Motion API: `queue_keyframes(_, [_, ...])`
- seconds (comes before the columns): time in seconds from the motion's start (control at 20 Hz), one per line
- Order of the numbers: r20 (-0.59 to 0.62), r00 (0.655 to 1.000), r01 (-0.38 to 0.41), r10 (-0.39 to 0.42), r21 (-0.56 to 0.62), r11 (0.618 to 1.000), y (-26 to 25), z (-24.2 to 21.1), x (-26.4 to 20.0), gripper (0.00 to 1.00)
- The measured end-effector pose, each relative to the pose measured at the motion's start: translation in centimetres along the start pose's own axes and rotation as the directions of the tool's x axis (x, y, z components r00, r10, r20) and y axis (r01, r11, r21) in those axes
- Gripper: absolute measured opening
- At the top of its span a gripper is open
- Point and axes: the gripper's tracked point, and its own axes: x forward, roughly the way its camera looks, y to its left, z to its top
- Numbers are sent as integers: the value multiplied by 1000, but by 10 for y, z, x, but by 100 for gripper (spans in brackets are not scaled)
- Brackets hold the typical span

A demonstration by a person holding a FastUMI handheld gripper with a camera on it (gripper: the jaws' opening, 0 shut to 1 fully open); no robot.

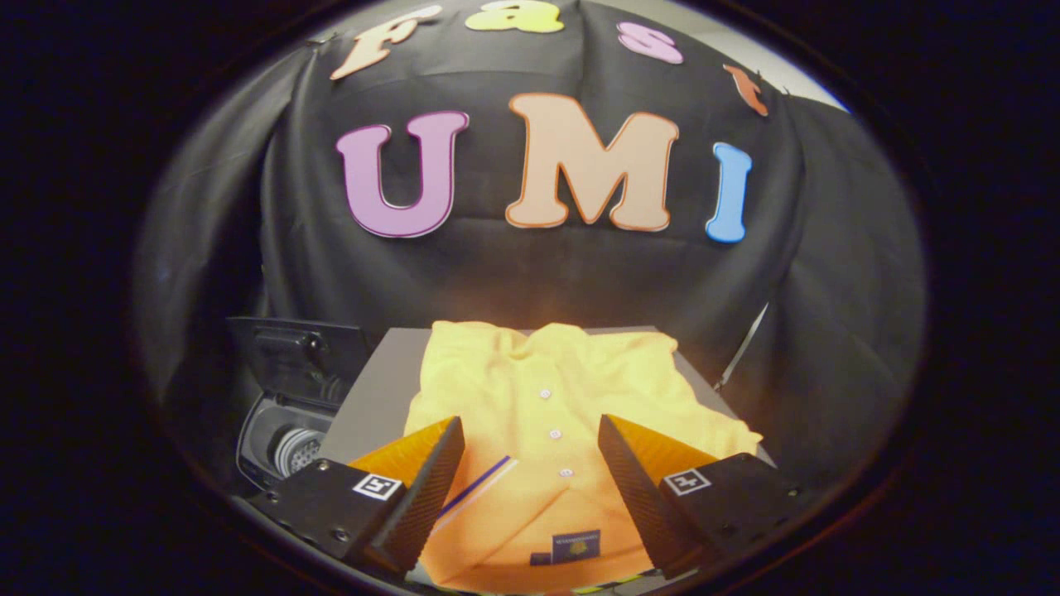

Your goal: Put the clothes into the washing machine and then close the washing machine lid.

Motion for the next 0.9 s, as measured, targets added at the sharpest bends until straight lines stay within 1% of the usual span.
queue_keyframes(0.1, [-34, 998, 51, -51, -15, 999, -12, -1, 14, 99])
queue_keyframes(0.15, [-61, 996, 64, -66, -29, 998, -18, -6, 22, 99])
queue_keyframes(0.2, [-122, 991, 49, -54, -40, 998, -19, -16, 27, 99])
queue_keyframes(0.25, [-119, 992, 43, -44, -11, 999, -17, -17, 26, 99])
queue_keyframes(0.3, [-90, 995, 39, -35, 36, 999, -15, -13, 31, 99])
queue_keyframes(0.35, [-126, 992, 26, -17, 75, 997, -16, -23, 33, 99])
queue_keyframes(0.4, [-95, 995, 28, -19, 92, 995, -18, -19, 31, 100])
queue_keyframes(0.45, [-81, 996, 32, -26, 76, 997, -22, -17, 32, 100])
queue_keyframes(0.5, [-89, 996, 33, -26, 73, 997, -22, -19, 30, 89])
queue_keyframes(0.55, [-61, 998, 25, -22, 60, 998, -20, -16, 31, 79])
queue_keyframes(0.7, [-39, 999, 24, -22, 34, 999, -16, -18, 27, 52])
queue_keyframes(0.8, [-34, 998, 51, -50, 34, 998, -18, -22, 25, 27])
queue_keyframes(0.9, [-25, 996, 81, -81, 15, 997, -16, -22, 19, 18])
